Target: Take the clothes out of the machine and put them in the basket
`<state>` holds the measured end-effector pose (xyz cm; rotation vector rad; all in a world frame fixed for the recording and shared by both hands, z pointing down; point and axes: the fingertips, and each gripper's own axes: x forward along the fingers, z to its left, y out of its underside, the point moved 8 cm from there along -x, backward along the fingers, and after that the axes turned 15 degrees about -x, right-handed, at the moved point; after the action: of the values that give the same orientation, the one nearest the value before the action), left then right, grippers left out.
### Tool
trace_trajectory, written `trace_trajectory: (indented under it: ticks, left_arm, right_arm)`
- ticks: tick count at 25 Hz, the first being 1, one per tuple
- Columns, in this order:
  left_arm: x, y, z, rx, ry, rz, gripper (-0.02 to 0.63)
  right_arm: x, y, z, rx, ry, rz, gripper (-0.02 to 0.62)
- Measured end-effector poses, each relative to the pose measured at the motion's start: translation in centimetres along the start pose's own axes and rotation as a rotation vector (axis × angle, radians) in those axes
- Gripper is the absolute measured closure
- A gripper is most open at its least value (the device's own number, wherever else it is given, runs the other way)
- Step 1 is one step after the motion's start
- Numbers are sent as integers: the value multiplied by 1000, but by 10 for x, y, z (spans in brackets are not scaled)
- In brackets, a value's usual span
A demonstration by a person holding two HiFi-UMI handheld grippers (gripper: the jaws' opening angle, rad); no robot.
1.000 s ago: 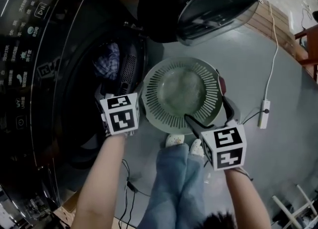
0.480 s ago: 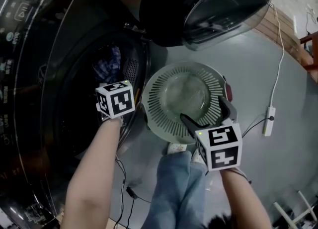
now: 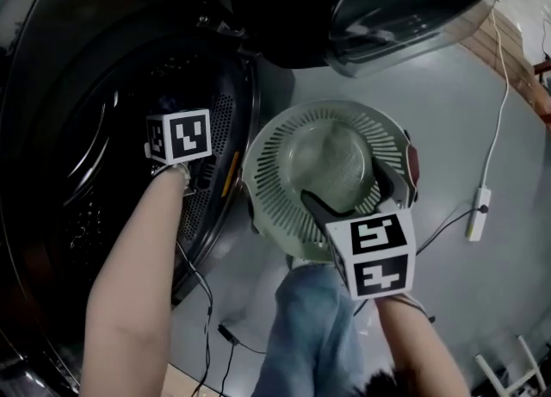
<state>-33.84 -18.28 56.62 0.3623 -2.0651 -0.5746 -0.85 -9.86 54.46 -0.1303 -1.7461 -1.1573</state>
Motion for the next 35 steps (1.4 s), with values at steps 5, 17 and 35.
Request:
trace_trajectory:
  ticks: [5,17,35]
  left_arm:
    - [28,6,7,-9,13,40,215]
    - [35,17,14,26,23,117,536]
    - [-78,30,-17,59,26,37,577]
  right_arm:
    - [14,6,-6,-21,-5,-6,83]
    - [24,12,-4,-23,-9,7,87]
    - [-78,18,9,15,-5,54,94]
